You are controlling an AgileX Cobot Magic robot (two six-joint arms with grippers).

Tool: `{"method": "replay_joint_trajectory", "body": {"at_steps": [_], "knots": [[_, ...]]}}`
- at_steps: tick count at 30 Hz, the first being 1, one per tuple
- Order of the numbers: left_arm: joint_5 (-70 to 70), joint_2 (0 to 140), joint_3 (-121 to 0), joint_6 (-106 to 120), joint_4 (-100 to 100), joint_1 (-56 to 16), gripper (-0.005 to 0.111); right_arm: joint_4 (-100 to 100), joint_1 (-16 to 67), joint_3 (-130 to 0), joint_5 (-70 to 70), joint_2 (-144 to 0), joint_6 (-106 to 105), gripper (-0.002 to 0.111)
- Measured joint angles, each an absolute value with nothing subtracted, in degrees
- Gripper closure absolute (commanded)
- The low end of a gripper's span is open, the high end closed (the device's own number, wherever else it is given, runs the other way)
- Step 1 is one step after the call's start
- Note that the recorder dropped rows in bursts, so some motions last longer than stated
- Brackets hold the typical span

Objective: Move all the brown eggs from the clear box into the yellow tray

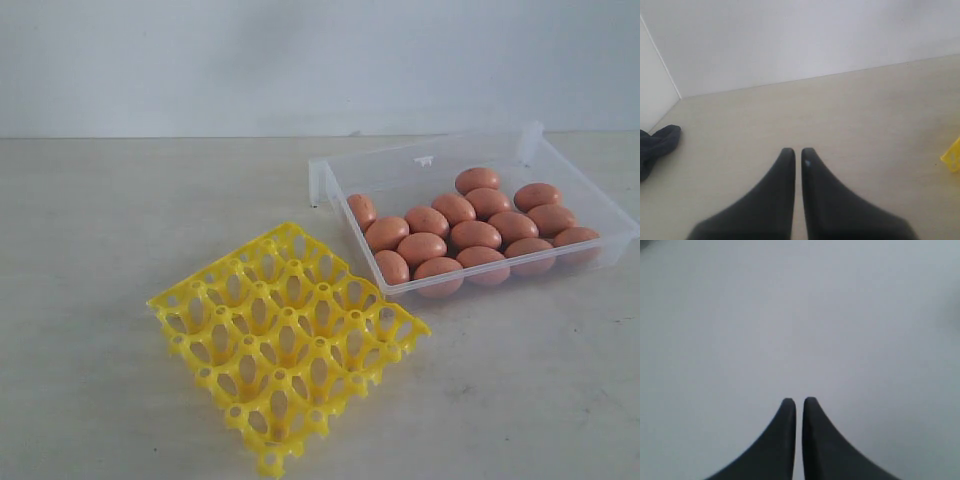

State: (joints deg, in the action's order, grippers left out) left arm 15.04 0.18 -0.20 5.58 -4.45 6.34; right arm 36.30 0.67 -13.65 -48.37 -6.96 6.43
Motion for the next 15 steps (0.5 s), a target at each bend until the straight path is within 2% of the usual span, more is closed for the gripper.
{"method": "replay_joint_trajectory", "body": {"at_steps": [3, 7, 9, 15], "knots": [[15.0, 0.2, -0.2, 5.6, -4.5, 6.3, 0.103, 33.1, 0.7, -27.0, -49.1, -19.0, -5.1, 0.108], [15.0, 0.2, -0.2, 5.6, -4.5, 6.3, 0.103, 24.4, 0.7, -44.7, -37.7, -36.4, -18.8, 0.108], [15.0, 0.2, -0.2, 5.6, -4.5, 6.3, 0.103, 21.2, 0.7, -52.9, -25.7, -43.6, -22.3, 0.108], [15.0, 0.2, -0.2, 5.6, -4.5, 6.3, 0.103, 16.6, 0.7, -79.4, 22.5, -70.7, -25.9, 0.108]]}}
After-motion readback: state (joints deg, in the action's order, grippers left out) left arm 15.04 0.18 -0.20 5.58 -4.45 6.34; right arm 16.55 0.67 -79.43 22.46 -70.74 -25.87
